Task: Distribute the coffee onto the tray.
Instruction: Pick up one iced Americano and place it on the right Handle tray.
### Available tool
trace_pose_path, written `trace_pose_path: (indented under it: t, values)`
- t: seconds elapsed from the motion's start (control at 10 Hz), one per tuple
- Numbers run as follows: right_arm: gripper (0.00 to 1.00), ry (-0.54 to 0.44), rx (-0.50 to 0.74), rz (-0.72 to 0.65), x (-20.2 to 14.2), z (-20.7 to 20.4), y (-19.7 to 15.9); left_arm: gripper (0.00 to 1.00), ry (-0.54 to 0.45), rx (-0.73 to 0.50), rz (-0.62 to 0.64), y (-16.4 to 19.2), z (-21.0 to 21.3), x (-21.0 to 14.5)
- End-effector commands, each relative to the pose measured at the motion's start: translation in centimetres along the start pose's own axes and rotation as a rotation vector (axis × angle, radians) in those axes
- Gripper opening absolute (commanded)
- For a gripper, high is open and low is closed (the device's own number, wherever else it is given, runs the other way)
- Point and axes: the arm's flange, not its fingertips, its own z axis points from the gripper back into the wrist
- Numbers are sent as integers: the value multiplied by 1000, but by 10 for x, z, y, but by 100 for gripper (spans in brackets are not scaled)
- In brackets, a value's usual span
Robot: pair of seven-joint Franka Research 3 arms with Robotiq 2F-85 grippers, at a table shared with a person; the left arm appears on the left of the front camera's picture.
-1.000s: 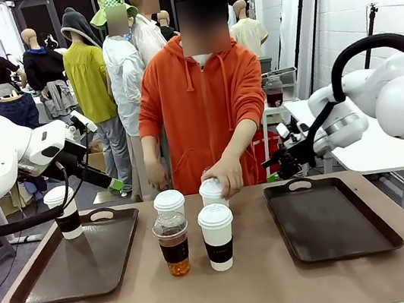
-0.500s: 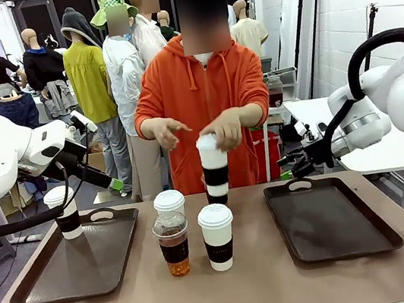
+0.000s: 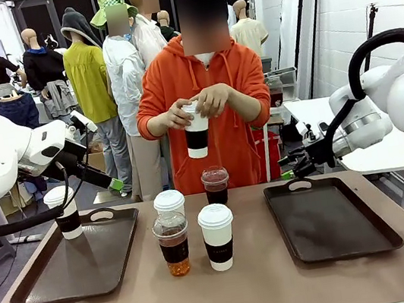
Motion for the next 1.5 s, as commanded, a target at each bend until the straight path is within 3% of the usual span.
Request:
trace_pose_path:
  t: [0.0, 0.7, 1.4]
  values:
    - [100, 1, 2, 4, 2, -2, 0, 100, -8, -15, 3, 1, 0, -2]
    - [100, 0, 1, 1, 0, -1, 0, 100, -8, -15, 3, 1, 0, -2]
    - [100, -64, 79, 17, 8, -77, -9, 100, -8, -15, 3, 1, 0, -2]
